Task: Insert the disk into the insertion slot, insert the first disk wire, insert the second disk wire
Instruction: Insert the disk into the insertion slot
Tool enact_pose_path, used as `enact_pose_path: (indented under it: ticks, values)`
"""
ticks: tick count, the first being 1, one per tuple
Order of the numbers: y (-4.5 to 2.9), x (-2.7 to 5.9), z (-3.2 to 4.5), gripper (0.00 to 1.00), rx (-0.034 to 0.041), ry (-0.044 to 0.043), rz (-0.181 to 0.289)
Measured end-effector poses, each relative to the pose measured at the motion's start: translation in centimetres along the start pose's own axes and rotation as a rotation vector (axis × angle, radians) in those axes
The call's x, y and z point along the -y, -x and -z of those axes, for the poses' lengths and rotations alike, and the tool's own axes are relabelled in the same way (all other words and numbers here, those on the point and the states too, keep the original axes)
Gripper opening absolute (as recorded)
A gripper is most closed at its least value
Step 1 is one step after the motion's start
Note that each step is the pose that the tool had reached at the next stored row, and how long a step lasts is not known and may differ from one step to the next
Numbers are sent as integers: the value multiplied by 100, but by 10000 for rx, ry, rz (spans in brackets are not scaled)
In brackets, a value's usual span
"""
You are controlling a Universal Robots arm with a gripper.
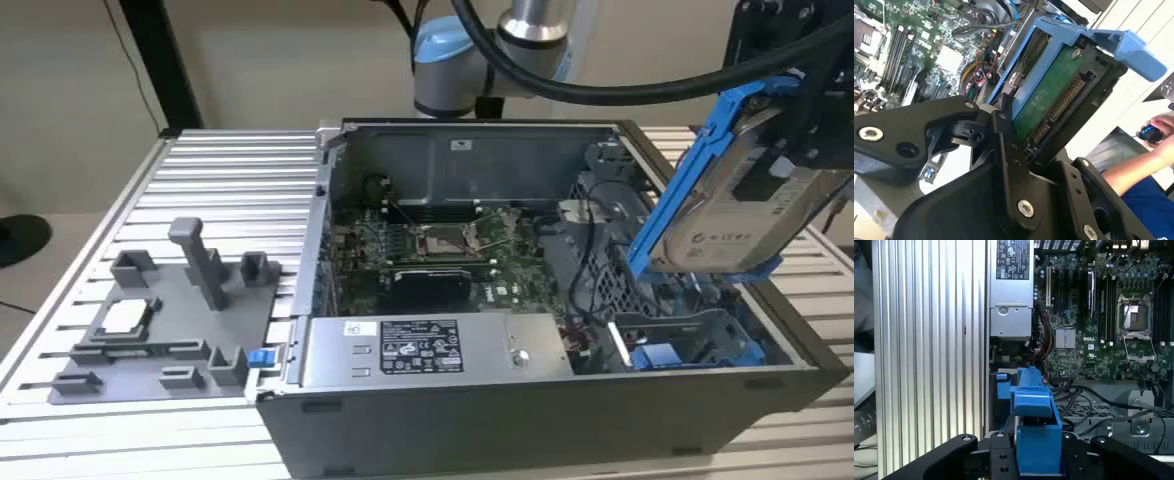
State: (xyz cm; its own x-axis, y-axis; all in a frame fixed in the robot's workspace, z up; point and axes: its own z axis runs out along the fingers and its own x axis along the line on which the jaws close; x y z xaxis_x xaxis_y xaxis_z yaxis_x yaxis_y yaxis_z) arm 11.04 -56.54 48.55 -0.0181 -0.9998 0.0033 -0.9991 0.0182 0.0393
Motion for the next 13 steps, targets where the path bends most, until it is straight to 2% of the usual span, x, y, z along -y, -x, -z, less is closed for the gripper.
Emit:
enact_pose_path:
  ticks: [13]
  values:
    - [-21, 0, -3, 0, 0, 0, -1]
